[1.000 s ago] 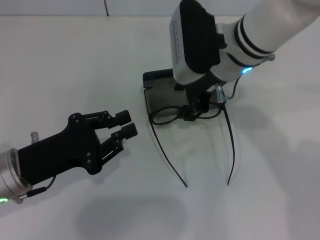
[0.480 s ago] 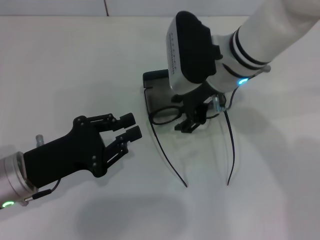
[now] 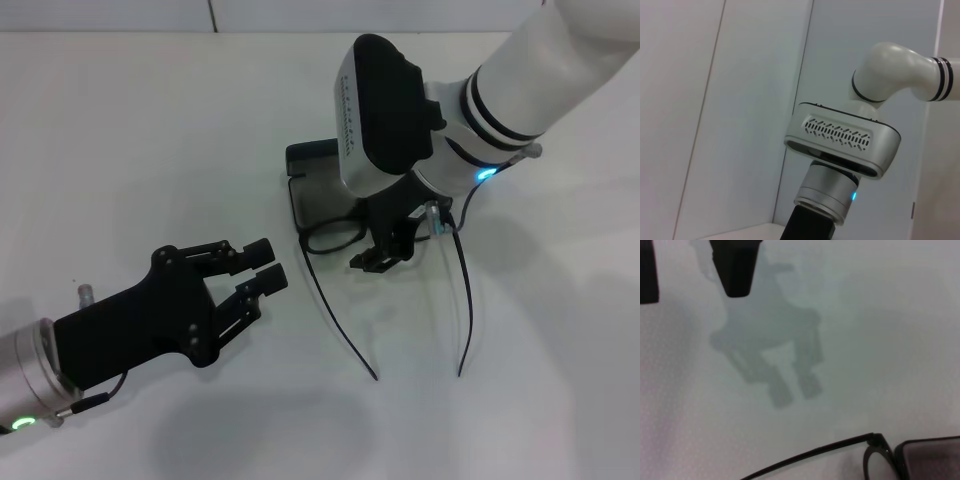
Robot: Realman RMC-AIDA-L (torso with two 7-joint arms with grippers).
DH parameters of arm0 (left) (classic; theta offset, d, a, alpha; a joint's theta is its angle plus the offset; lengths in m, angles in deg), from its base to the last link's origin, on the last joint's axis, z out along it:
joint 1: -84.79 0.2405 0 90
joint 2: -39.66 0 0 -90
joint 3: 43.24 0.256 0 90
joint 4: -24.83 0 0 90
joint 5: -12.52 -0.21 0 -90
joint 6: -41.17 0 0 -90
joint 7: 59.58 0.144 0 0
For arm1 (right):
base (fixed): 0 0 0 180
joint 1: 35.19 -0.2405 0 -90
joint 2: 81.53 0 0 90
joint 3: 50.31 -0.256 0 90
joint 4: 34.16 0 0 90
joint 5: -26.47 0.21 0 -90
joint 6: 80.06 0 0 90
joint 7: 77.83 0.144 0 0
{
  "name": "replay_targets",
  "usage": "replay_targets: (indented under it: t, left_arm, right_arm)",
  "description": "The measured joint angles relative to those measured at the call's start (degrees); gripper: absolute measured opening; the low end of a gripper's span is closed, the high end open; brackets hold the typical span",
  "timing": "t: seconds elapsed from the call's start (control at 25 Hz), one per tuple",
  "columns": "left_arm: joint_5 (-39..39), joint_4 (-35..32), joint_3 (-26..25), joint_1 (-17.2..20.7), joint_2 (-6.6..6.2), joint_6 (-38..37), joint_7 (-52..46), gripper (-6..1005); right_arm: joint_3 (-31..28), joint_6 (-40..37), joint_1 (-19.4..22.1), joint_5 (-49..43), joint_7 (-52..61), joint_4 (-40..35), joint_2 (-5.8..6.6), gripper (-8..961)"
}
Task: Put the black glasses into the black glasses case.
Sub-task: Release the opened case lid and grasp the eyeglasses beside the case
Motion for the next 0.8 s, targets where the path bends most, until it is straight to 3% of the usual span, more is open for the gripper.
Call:
replay_targets:
  t: [0.2,0.52,0.8]
  left_arm:
    - [0.25,0.62,0.00,-0.07,0.01,0.00,0.03,252]
    - [0.47,1.67,-0.18,-0.80,0.15,-0.01,-0.01,251]
    - [0.52,2.52,-0.10,-0.92,0.18,-0.01,0.03,250]
  right_arm:
    - [0.52,-0.56,0.32,-0.67,2.03,-0.41,0.00,479]
    - [0.82,-2.78,0.51,-2.79,5.07,-0.91,0.00,368]
    - [0.37,-3.45,0.68,-2.87,5.20,-1.74,0.00,331]
